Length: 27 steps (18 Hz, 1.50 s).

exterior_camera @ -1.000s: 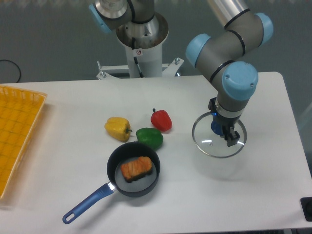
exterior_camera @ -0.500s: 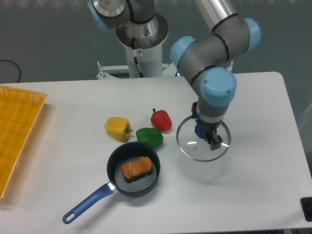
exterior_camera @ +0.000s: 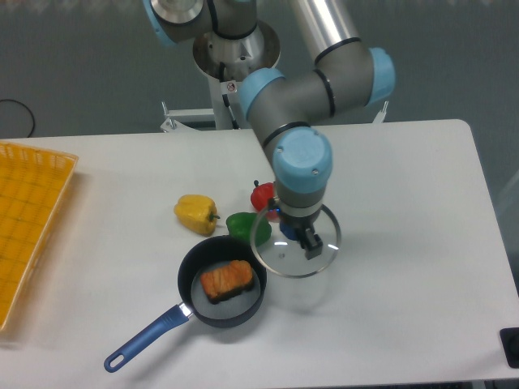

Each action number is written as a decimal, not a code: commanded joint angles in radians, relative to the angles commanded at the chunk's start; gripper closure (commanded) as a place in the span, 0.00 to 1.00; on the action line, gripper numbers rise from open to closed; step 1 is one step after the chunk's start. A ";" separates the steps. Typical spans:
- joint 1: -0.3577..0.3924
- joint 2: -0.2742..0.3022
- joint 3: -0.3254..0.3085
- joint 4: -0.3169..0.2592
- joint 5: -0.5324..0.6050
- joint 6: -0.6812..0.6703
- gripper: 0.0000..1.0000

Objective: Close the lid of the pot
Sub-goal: 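Carry the glass lid over the blue-handled saucepan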

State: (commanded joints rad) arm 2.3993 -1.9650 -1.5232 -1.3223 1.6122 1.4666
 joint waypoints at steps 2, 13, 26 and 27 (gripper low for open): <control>-0.015 -0.005 0.000 -0.014 -0.018 -0.015 0.41; -0.068 -0.031 0.034 -0.020 -0.078 -0.114 0.41; -0.114 -0.092 0.103 -0.014 -0.081 -0.181 0.41; -0.121 -0.095 0.106 -0.014 -0.080 -0.184 0.41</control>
State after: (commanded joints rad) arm 2.2780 -2.0601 -1.4174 -1.3361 1.5324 1.2824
